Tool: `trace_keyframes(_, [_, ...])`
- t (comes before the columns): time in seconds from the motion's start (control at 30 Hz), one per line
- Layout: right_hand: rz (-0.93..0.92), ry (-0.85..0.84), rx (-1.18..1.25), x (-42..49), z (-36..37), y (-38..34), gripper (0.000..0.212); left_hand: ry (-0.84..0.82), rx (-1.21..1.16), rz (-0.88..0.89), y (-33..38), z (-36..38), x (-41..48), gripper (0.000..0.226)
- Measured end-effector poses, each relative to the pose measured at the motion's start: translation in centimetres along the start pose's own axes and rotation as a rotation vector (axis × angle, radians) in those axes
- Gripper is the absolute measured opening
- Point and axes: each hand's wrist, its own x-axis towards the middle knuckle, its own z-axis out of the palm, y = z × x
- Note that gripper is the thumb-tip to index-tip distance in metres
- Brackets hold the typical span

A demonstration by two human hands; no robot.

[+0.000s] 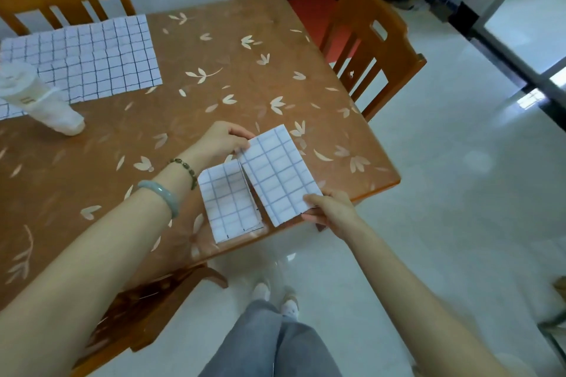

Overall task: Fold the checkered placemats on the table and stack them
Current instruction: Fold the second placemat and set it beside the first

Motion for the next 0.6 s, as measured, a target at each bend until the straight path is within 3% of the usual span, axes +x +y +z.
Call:
trace_keyframes(0.17, [0.001,0.142,-0.128,3.8,0.1,0.4,0.006,0.009,0.062,0.021,-1.7,1.4,4.4,0.020])
trace_keyframes(0.27, [0.001,0.205,-0.289,5.8,0.6,1.5,0.012,0.001,0.193,0.054,-3.2,2.4,6.8,0.017])
trace_keyframes(0.4, [-0.043,0.253,-0.628,7.6,1.4,2.3,0.037,0.011,0.353,0.070,-5.5,4.0,8.7,0.016])
trace_keyframes(0.6, [-0.013,0.290,-0.790,9.7,1.3,2.8,0.041,0.009,0.361,0.058,-7.2,5.0,9.9,0.018])
